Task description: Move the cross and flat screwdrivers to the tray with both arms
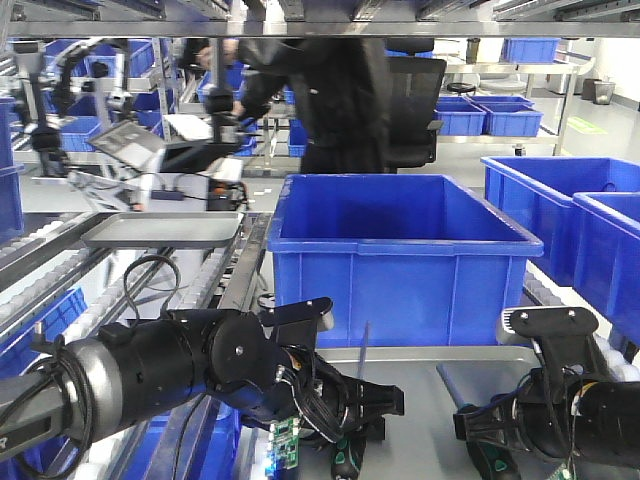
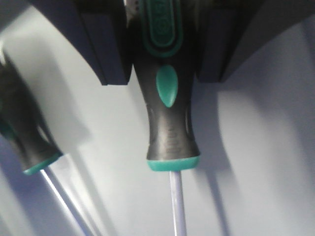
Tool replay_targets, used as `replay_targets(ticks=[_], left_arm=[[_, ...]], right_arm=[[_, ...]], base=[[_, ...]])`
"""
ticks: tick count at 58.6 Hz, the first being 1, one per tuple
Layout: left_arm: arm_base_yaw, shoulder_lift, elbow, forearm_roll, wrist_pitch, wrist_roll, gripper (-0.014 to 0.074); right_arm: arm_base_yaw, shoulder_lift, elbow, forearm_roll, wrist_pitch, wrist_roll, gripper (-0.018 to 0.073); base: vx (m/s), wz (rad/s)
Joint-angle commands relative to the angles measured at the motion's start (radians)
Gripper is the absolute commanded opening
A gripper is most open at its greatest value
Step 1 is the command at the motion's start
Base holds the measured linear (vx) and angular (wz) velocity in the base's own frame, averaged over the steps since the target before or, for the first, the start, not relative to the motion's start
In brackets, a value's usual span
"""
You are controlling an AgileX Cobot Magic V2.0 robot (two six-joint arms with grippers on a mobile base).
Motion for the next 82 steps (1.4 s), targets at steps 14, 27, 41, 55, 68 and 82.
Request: replay_targets(ticks=[14,27,41,55,68,82], left_arm=[[-0.001,-0.077,-0.033,-0.018,-0.021,0.0,0.0494],[-0.001,-0.141,-0.033,0.002,-0.01,0.078,0.0491],[-0.001,-0.252,-0.033,0.14,0.065,0.083,0.0426],[-0.003,-0.364,-0.029,0.319,0.139,0.083,0.0057],[-0.003,-0.501,0.117,0.407,0.027,0.083,-0.0005],[-0.003,-0.799,0.537,0.407,-0.315,0.097,-0.0003]], right_arm=[[-0.003,-0.032,-0.032,-0.007,-0.061,-0.01,0.0355],[-0.003,-0.049,-0.032,-0.015,-0.02,-0.027,0.0355],[-0.003,-0.153,-0.032,-0.018,0.065,-0.09,0.0344],[-0.003,-0.353,-0.032,-0.012,0.118,-0.073,0.0186],[-0.003,-0.581,-0.007,-0.019,0.163,-0.08,-0.0013],[-0.003,-0.948,0.22,-0.065,0.067,-0.08,-0.0011]], base=[[0.0,0.0],[0.0,0.0],[0.0,0.0],[0.0,0.0],[0.0,0.0],[0.0,0.0]])
